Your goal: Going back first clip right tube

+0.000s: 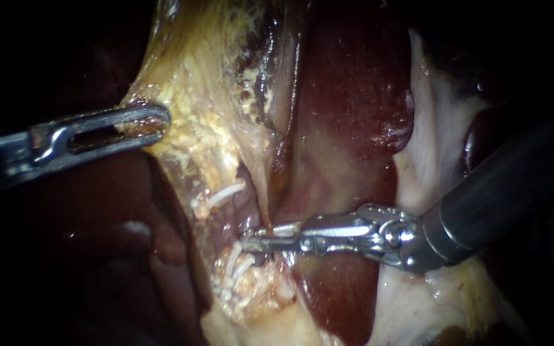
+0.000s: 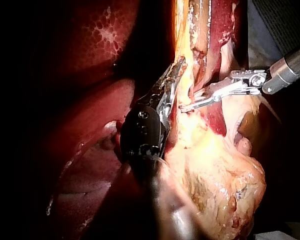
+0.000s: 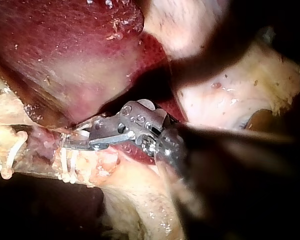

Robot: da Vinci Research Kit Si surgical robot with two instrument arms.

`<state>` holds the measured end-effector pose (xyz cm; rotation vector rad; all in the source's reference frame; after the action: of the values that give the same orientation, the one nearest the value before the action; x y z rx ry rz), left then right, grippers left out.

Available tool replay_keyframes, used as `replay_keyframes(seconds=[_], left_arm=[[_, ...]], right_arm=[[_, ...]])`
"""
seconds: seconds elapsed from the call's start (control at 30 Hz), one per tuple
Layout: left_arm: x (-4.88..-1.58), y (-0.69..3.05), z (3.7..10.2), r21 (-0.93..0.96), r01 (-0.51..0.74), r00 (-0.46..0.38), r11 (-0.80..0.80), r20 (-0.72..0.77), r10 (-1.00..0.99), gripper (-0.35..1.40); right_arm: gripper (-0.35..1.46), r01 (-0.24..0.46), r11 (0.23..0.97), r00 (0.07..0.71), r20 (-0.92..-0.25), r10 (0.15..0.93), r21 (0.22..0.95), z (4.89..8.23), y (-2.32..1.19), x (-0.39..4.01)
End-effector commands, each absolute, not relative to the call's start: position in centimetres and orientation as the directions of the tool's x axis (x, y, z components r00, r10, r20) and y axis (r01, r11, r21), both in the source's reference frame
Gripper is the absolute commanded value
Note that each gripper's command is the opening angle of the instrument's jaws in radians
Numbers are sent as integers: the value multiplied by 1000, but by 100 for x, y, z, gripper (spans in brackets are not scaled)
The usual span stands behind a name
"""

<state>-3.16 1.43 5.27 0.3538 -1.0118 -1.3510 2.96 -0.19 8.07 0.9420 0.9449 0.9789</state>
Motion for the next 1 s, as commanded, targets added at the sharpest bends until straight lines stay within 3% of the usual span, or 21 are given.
replay_keyframes(seconds=[0.03,0.1,0.17,0.27,0.43,0.67,0.8,1.0], left_arm=[[-316,142,528,733,635,-104,244,394,-913,-35],[-316,142,528,733,635,-104,244,394,-913,-35],[-316,142,528,733,635,-104,244,394,-913,-35],[-316,143,528,733,635,-104,244,394,-913,-35],[-317,143,528,733,635,-104,244,394,-913,-35],[-316,142,528,731,637,-105,243,395,-913,-35],[-316,142,528,731,637,-105,243,395,-913,-35],[-316,142,529,731,637,-105,243,395,-912,-35]], right_arm=[[-35,-236,270,268,-204,942,933,806,-19,296],[-24,-236,270,268,-204,941,934,805,-19,296],[25,-236,270,268,-204,941,934,804,-20,297],[48,-225,314,284,-246,927,922,801,-20,297],[59,-175,447,313,-381,870,877,793,-16,297],[60,-93,620,335,-562,756,779,776,-15,285],[60,-72,678,336,-623,707,731,764,-9,273],[60,-51,700,337,-647,684,712,747,-1,252]])
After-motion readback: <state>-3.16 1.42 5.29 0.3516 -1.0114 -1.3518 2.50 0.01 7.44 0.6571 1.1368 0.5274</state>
